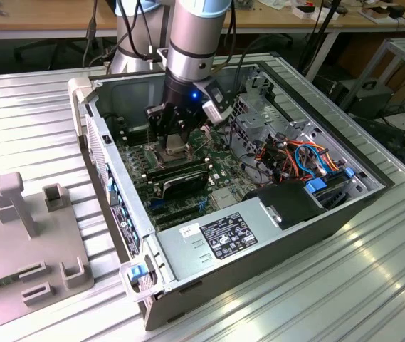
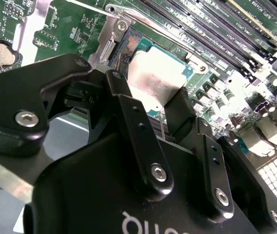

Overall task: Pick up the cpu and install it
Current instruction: 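Pick up the cpu and move it towards the insertion slot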

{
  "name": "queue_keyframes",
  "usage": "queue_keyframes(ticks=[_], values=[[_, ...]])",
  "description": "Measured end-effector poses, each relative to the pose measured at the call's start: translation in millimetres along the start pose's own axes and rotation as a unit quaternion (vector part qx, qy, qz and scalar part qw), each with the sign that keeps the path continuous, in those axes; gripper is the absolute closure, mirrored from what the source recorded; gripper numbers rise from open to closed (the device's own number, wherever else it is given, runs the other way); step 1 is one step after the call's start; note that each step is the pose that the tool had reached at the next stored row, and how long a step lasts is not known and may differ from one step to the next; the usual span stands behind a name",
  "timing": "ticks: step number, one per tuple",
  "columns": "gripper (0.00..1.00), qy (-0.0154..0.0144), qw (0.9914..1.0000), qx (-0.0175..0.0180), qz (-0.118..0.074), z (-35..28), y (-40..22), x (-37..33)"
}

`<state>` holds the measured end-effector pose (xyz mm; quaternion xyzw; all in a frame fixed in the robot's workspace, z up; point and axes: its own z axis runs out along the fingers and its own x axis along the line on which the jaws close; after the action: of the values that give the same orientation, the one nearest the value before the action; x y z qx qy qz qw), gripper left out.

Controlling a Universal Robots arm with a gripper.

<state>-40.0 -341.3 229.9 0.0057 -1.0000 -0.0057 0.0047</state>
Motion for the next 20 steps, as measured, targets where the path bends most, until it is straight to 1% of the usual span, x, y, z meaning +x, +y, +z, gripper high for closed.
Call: queue_keyframes(ticks=[14,20], values=[[0.45,0.0000,1.00000,0.0001,0.000,7.3,2.2,-0.1],[0.45,0.0000,1.00000,0.0000,0.000,8.3,2.9,-0.1]])
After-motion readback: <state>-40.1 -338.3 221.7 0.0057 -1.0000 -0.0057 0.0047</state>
